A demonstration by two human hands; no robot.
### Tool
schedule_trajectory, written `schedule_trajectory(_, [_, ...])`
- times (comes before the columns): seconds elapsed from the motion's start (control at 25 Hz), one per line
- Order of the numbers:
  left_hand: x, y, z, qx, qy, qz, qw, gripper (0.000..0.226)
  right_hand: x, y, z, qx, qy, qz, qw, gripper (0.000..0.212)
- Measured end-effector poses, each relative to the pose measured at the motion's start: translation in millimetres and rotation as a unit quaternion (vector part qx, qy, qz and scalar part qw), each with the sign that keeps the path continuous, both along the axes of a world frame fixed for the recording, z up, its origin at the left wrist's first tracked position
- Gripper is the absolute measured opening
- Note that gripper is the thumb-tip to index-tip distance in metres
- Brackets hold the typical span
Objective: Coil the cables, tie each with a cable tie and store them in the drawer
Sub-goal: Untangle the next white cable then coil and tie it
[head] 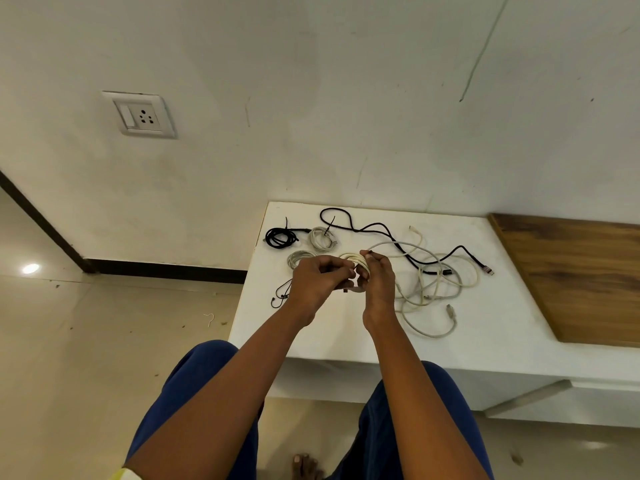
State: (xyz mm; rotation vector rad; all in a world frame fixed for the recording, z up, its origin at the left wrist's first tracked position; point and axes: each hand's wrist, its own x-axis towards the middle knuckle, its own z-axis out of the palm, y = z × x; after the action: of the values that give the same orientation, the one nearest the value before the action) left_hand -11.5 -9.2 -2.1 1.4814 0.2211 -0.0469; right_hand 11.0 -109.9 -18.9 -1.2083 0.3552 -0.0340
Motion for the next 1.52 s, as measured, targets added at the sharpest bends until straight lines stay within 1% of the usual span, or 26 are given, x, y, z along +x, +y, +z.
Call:
schedule_trajectory(0.16, [-2, 3, 1, -0.002, 0.003, -0.015, 1.0, 0.012, 1, -4, -2, -0.015, -0.013, -0.03, 0.999, 0.017])
schedule_trajectory(0.28, [0, 7, 3, -0.034, -0.016, -0.017, 0.999, 0.013, -2, -4, -1, -0.02, -0.002, -0.019, 1.0, 0.014])
schedule_trajectory(0.32, [0, 8, 4, -0.032, -0.031, -0.014, 0.999, 0.014, -2, -3, -1, -0.019, 0.002, -0.015, 1.0, 0.013])
schedule_trajectory(0.4, [-1, 6, 5, 0.006, -0.064, 0.016, 0.998, 0.014, -3, 0, 1, -0.018, 0.013, -0.004, 1.0, 0.011])
schedule_trajectory(0.48, [-1, 4, 6, 0.057, -0.093, 0.068, 0.992, 0.014, -5, 4, 2, -0.01, 0.022, 0.01, 1.0, 0.011])
schedule_trajectory(0.68, [-1, 1, 10, 0.083, -0.117, 0.131, 0.981, 0.022, -10, 10, 6, -0.017, 0.03, 0.02, 0.999, 0.012])
schedule_trajectory(0.8, [-2, -1, 11, 0.141, -0.137, 0.141, 0.97, 0.013, -10, 11, 8, -0.014, 0.034, 0.019, 0.999, 0.013])
schedule_trajectory(0.88, [-3, -3, 12, 0.219, -0.18, 0.135, 0.949, 0.013, -10, 12, 9, -0.019, 0.041, 0.021, 0.999, 0.014])
schedule_trajectory(1.0, [-4, -4, 13, 0.368, -0.255, 0.105, 0.888, 0.014, -10, 13, 8, -0.041, 0.051, 0.029, 0.997, 0.018])
schedule_trajectory(1.08, [-4, -3, 14, 0.418, -0.269, 0.092, 0.863, 0.015, -10, 12, 9, -0.041, 0.051, 0.031, 0.997, 0.018])
schedule_trajectory(1.24, [-2, -1, 14, 0.429, -0.262, 0.074, 0.861, 0.017, -10, 11, 11, -0.032, 0.046, 0.023, 0.998, 0.018])
schedule_trajectory(1.52, [-3, -2, 15, 0.423, -0.266, 0.072, 0.863, 0.012, -10, 11, 13, -0.023, 0.044, 0.025, 0.998, 0.017])
